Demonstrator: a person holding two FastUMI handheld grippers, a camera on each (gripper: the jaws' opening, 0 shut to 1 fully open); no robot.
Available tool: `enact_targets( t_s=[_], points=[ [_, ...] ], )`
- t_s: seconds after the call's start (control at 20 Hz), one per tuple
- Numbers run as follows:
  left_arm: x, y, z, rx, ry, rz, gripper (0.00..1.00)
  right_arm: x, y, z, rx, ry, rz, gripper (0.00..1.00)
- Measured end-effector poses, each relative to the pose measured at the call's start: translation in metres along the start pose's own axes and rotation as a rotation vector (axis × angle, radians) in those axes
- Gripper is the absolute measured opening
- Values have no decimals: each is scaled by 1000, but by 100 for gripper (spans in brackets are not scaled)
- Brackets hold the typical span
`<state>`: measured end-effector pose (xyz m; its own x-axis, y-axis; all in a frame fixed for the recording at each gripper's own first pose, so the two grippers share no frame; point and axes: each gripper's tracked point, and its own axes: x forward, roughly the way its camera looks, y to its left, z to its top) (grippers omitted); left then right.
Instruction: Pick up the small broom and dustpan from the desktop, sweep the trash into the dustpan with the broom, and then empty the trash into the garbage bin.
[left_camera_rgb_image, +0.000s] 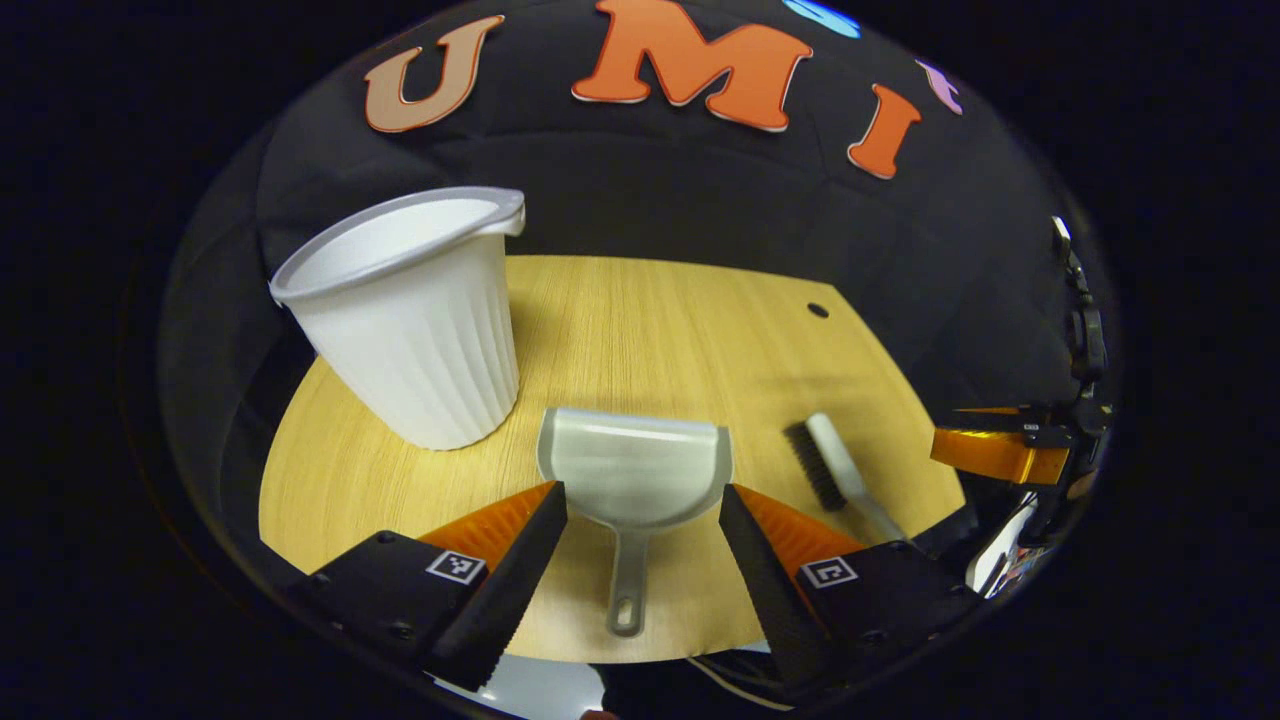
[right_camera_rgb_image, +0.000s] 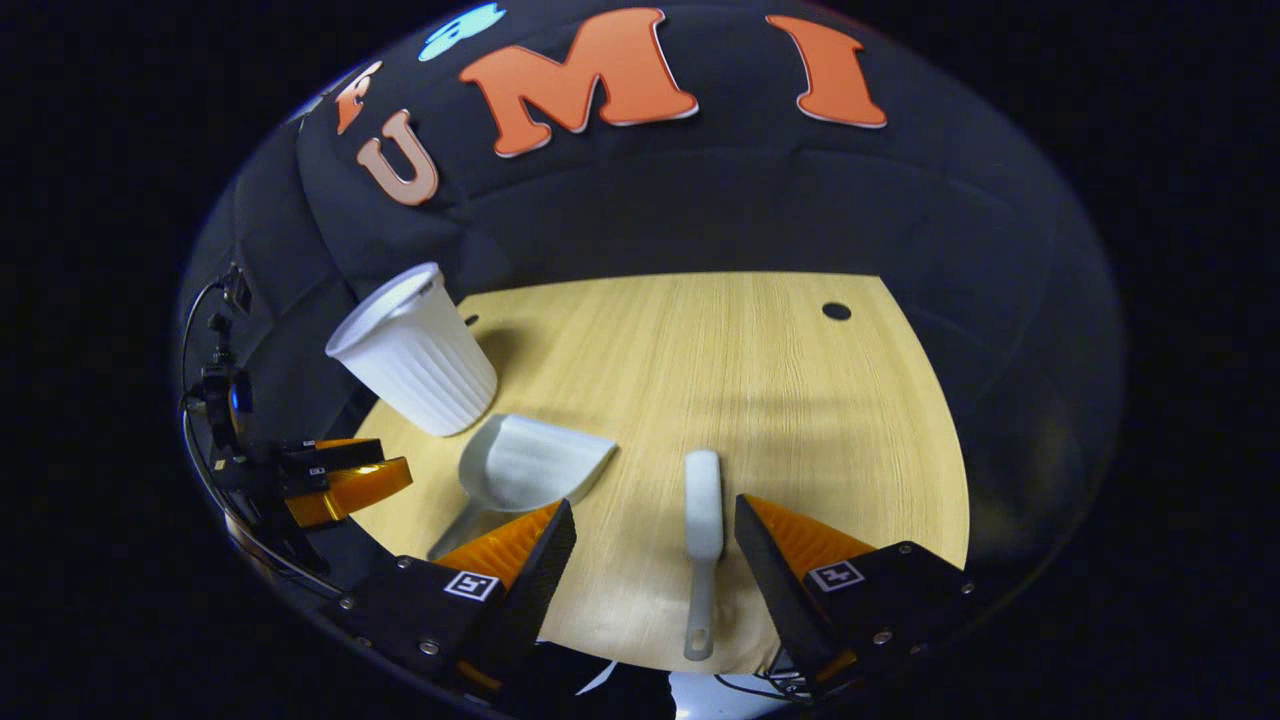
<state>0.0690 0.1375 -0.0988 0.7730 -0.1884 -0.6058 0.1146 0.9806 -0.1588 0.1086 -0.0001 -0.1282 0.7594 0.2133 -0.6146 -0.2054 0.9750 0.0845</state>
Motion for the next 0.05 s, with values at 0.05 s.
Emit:
enact_targets(
  t_s=[0.05],
  points=[
    [16,2,-8,-4,-42,10,99,-15,0,15,-9,-52,0,96]
  ],
)
